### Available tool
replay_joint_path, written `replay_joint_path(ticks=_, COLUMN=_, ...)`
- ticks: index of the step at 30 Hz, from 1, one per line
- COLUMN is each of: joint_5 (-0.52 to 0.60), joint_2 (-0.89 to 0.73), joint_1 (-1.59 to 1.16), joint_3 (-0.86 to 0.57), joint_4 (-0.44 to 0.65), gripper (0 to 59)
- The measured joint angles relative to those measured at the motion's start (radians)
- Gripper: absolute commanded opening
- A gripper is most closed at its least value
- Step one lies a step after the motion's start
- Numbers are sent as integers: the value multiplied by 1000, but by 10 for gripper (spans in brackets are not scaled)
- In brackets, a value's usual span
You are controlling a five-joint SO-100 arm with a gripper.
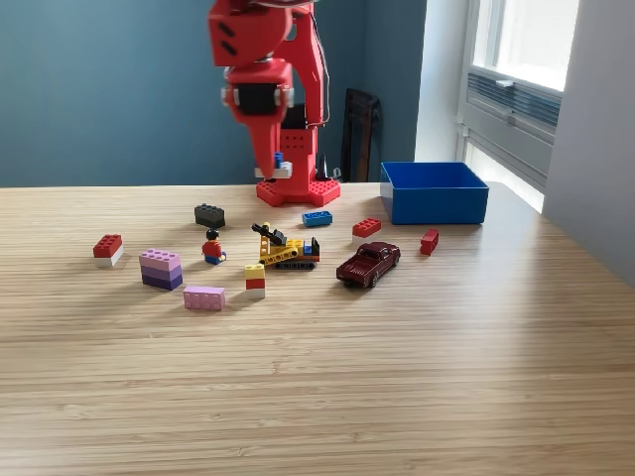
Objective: Grasp a lego block and put it in the bin.
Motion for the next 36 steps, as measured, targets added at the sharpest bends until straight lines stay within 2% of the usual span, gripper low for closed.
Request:
replay_joint_path(ticks=8, joint_5=215, joint_2=6, joint_1=-578, joint_3=-20, joint_4=0, gripper=0)
replay_joint_path(ticks=18, joint_5=319, joint_2=6, joint_1=-1108, joint_3=-83, joint_4=0, gripper=0)
replay_joint_path(ticks=22, joint_5=345, joint_2=-11, joint_1=-1209, joint_3=-83, joint_4=2, gripper=0)
replay_joint_path(ticks=34, joint_5=351, joint_2=-426, joint_1=-1270, joint_3=-244, joint_4=2, gripper=2)
replay_joint_path(ticks=35, joint_5=342, joint_2=-448, joint_1=-1272, joint_3=-256, joint_4=2, gripper=21)
replay_joint_path(ticks=36, joint_5=333, joint_2=-468, joint_1=-1273, joint_3=-265, joint_4=2, gripper=87)
